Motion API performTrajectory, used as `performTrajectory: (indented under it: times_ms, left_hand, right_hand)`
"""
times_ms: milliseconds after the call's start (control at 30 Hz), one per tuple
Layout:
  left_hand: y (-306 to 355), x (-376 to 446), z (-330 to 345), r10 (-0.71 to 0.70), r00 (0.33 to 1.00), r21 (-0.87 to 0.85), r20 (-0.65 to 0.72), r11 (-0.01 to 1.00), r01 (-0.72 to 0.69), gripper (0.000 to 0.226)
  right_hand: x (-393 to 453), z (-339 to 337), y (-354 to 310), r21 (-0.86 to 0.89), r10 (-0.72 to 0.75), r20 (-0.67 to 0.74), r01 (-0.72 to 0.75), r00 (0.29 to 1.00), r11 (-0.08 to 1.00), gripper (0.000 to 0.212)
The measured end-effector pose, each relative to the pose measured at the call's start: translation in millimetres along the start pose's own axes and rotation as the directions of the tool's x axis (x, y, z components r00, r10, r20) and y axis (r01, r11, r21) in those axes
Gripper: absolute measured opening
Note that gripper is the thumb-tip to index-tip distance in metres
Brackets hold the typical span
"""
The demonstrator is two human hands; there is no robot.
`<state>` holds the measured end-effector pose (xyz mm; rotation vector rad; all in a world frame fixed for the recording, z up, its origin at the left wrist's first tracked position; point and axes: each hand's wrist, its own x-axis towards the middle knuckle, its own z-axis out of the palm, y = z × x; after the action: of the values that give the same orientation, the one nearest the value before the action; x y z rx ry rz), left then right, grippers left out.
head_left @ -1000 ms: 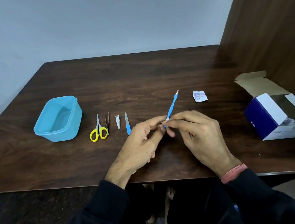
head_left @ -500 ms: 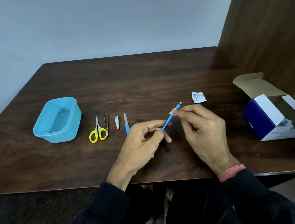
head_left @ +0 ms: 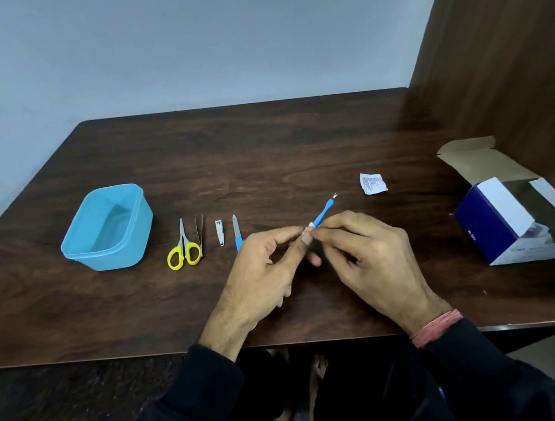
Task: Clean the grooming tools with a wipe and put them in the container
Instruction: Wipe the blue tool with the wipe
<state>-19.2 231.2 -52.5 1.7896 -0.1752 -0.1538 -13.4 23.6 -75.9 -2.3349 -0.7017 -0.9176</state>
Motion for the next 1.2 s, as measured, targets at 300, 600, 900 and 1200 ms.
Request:
performTrajectory:
  times_ms: [300,600,900,1200]
  left_hand:
    - [-3.9,1.0,-0.1,0.003,0.999,0.018,-0.036,1.000,-0.002,0.022]
    - [-6.8,3.2,0.1,-0.008,0.999,0.026,-0.035,1.000,0.009,0.024]
    - [-7.0,1.8,1.9,0.004,0.999,0.003,-0.041,1.000,-0.004,0.022]
    - [-7.7,2.4,2.1,0.016,0.999,0.001,-0.033,1.000,-0.016,0.020]
  right_hand:
    - [3.3,2.7,4.8,0.045,0.155,-0.091,-0.152,0.984,0.987,0.031]
    - [1.4,5.6,7.9,0.052,0.187,-0.100,-0.182,0.977,0.982,0.032]
    - [0.9,3.7,11.1,0.083,0.284,-0.138,-0.274,0.949,0.958,0.031]
    - [0.0,2.8,12.6,0.043,0.235,-0.102,-0.232,0.967,0.972,0.032]
